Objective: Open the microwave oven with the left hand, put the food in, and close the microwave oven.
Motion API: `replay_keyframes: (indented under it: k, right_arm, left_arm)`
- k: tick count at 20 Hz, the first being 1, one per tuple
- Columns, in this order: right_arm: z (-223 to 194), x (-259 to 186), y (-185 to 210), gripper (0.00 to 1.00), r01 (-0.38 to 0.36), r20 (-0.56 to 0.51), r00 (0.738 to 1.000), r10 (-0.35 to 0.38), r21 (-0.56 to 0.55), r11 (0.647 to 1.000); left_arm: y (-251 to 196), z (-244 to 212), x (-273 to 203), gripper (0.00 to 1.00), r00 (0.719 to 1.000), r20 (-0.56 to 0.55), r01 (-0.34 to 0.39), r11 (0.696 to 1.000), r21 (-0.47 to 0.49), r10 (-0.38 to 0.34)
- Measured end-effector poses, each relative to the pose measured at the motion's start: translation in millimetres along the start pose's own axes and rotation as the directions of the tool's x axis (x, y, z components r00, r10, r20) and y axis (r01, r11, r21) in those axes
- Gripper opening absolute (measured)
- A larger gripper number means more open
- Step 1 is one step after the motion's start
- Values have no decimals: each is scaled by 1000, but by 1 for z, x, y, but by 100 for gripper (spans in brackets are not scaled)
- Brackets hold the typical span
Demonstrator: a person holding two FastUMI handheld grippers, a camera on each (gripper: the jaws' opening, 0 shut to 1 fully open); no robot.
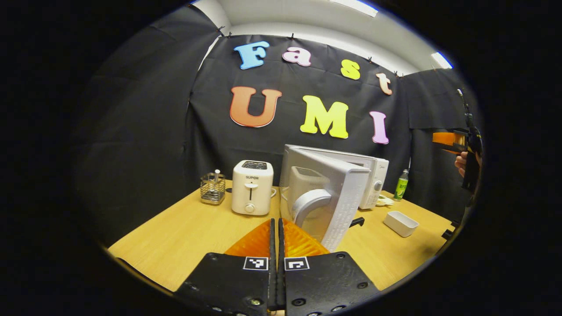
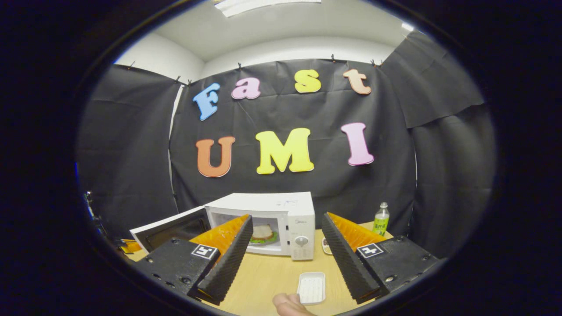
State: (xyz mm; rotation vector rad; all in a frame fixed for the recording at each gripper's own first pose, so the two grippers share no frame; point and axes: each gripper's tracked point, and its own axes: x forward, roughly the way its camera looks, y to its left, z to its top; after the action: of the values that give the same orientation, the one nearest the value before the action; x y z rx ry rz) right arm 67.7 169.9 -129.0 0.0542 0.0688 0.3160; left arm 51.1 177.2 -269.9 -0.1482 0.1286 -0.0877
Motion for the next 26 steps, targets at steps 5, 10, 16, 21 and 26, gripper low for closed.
replay_keyframes:
  k: [5,10,16,21,26]
  right_arm:
    - [8,-6,-12,100,-10,21,1000,9,15,1000]
    - [19,-17,-33,91,0,53,999,0,6,1000]
    - [22,-23,-59,91,14,83,996,-14,-2,1000]
    - [18,-20,-79,100,25,74,997,-23,-21,999]
    - [12,-16,-106,100,41,66,997,-42,8,999]
  left_arm:
    - [-41,-2,19,0,997,-17,73,997,39,-72]
    - [-84,-5,38,0,987,-7,159,987,29,-159]
    - [-117,-3,73,0,984,4,179,984,23,-179]
    - [-144,-4,98,0,981,7,193,981,-8,-193]
    - [-167,-5,118,0,977,0,215,977,2,-215]
